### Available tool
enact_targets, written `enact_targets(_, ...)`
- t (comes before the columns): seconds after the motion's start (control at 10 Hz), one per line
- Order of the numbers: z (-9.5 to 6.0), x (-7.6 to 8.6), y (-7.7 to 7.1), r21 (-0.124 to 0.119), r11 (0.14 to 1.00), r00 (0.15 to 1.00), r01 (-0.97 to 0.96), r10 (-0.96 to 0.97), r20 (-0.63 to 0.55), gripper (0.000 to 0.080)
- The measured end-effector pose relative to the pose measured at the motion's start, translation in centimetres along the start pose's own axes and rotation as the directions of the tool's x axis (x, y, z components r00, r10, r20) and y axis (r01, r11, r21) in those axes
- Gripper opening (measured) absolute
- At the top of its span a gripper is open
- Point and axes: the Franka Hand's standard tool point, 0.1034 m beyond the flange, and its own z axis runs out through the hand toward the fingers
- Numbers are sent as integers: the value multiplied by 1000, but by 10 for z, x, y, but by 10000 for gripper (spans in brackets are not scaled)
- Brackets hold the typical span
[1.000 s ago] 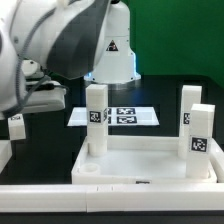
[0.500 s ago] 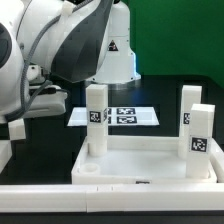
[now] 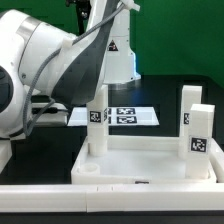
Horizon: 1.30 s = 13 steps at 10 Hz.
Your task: Assemble desk
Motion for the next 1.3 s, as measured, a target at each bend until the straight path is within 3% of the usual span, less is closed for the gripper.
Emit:
enact_targets(0.1,0,0,0,0,1000,1000,0,0,0,649)
enact_targets(0.3,0,0,0,1,1000,1000,0,0,0,390)
enact_targets(0.4,0,0,0,1,1000,1000,0,0,0,390)
enact_targets(0.5,0,0,0,1,1000,1000,-1,1,0,282)
enact_targets(0.7,-9,-6,3,6,1000,1000,16,-16,-1,282)
enact_targets(0.9,-48,-31,3,18,1000,999,9,-8,-46,282)
enact_targets(1.0,-74,-41,-1,-2,1000,989,15,-15,-149,282)
enact_targets(1.1,-78,-41,0,-35,999,959,36,-44,-280,282)
enact_targets(1.2,-50,-34,5,-50,997,930,61,-75,-361,284)
enact_targets(1.3,-42,-38,4,-36,998,926,58,-67,-371,284)
